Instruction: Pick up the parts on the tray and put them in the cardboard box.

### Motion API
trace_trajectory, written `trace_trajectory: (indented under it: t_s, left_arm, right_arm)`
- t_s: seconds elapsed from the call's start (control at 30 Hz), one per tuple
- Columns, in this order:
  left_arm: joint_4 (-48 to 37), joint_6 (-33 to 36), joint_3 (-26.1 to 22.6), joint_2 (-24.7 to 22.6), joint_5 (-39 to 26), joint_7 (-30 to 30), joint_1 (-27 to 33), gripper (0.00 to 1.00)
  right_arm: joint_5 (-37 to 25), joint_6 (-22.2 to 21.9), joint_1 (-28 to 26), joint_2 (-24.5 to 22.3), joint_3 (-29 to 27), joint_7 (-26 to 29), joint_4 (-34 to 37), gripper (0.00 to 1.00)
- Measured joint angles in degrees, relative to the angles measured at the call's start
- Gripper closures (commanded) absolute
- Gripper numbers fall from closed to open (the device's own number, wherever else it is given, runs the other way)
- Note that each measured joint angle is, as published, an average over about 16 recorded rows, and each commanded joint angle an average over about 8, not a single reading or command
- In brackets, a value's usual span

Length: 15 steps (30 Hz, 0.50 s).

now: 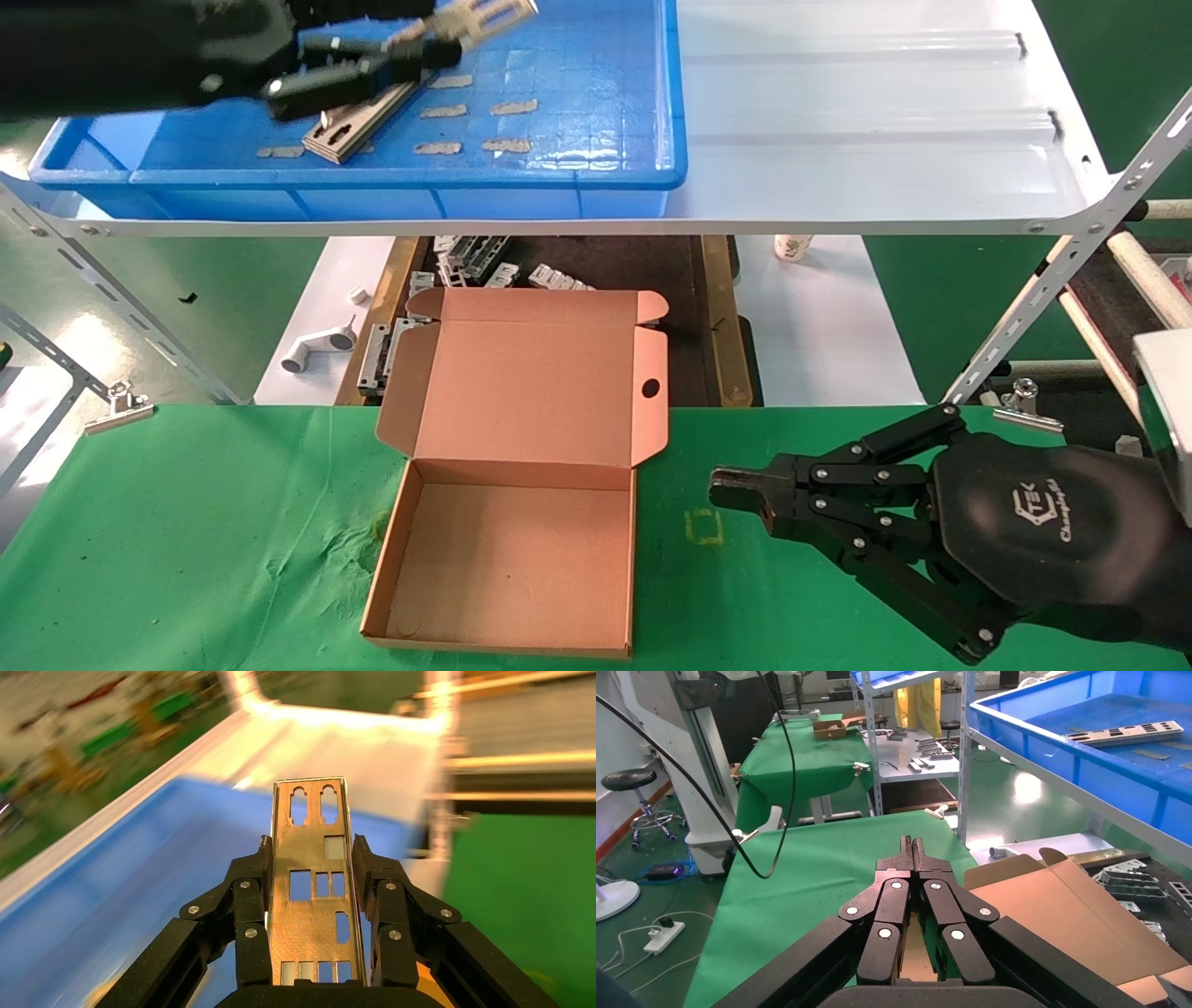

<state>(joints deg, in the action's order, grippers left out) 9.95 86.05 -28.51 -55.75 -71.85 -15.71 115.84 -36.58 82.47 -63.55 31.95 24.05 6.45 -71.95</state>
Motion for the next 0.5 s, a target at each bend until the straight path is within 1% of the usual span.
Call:
trace_trajectory:
  t_s: [0.1, 0.2, 0.33, 0.5]
  left_arm:
    - [3.88, 3.56, -1.15, 1.52, 1.08, -2.52, -1.65, 1.0]
    - [8.76, 5.43, -2.93, 3.1, 2.67, -4.66, -4.08, 1.0]
    - [16.13, 5.88, -6.38, 5.06, 5.31, -6.49, -8.2, 1.0]
    - [24.61, 5.69, -12.41, 6.98, 8.74, -6.85, -13.57, 1.0]
  right_arm:
    - [0.0, 0.0, 0.0, 0.0, 0.0, 0.0, 0.0, 1.0]
    - [0.0, 0.0, 0.0, 0.0, 0.0, 0.0, 0.0, 1.0]
    - [0.0, 0.0, 0.0, 0.0, 0.0, 0.0, 0.0, 1.0]
    - [0.0, 0.0, 0.0, 0.0, 0.0, 0.0, 0.0, 1.0]
